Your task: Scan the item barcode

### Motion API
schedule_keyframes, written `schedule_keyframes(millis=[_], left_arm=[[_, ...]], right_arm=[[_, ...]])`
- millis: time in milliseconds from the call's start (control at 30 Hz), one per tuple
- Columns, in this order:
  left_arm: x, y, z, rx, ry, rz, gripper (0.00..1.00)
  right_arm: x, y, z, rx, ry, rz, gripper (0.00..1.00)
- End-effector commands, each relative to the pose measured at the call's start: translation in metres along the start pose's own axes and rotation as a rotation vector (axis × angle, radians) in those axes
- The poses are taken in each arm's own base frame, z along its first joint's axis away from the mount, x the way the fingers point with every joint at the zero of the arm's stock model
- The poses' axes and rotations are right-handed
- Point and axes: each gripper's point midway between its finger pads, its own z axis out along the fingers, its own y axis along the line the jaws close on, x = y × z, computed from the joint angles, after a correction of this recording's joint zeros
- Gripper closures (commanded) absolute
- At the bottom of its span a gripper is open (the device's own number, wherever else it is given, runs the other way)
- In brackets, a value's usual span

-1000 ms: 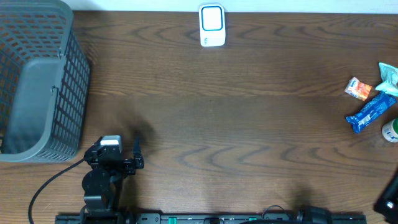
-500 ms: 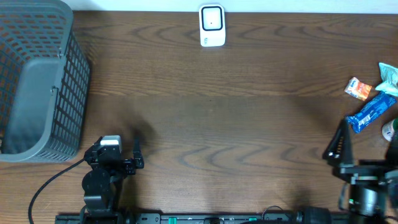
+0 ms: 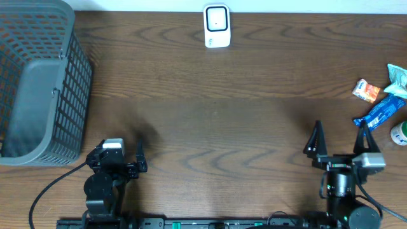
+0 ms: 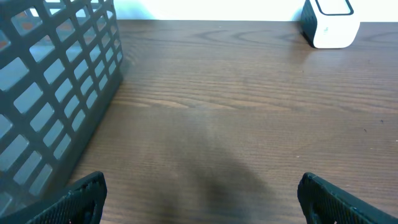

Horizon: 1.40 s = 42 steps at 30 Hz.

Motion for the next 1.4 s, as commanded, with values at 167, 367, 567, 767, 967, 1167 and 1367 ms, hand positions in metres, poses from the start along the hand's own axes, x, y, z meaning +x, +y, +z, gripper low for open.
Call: schedule_keyframes(millis=[167,367,567,767,967,1167,1367], left_arm=[[0.01,0.004,0.003,-0.019,0.024,0.013,0.02],[0.01,0.003,0.003,-0.019,0.024,0.013,0.02],[0.01,0.003,0.003,-0.019,0.024,0.013,0.02],[0.01,0.003,0.003,-0.019,0.024,0.013,0.02],[0.01,0.003,0.003,-0.019,0.024,0.013,0.02],[0.01,0.003,0.003,-0.019,0.024,0.013,0.02],[0.009,-0.002,0.003,0.012,0.017,0.012,0.02]], right_arm=[[0.077,-0.022,-0.004,0.08,0.149,0.011,0.01],[0.121,-0.032,-0.017,0.126,0.337,-0.019,0.01],[0.13,-0.032,-0.02,0.127,0.374,-0.018,0.01],[0.13,-0.032,-0.02,0.126,0.374,-0.018,0.01],[0.13,-0.032,-0.02,0.126,0.374,-0.018,0.01],[0.13,-0.032,-0.02,0.126,0.374,-0.018,0.01],[0.13,-0.032,-0.02,0.126,0.374,-0.018,0.01]])
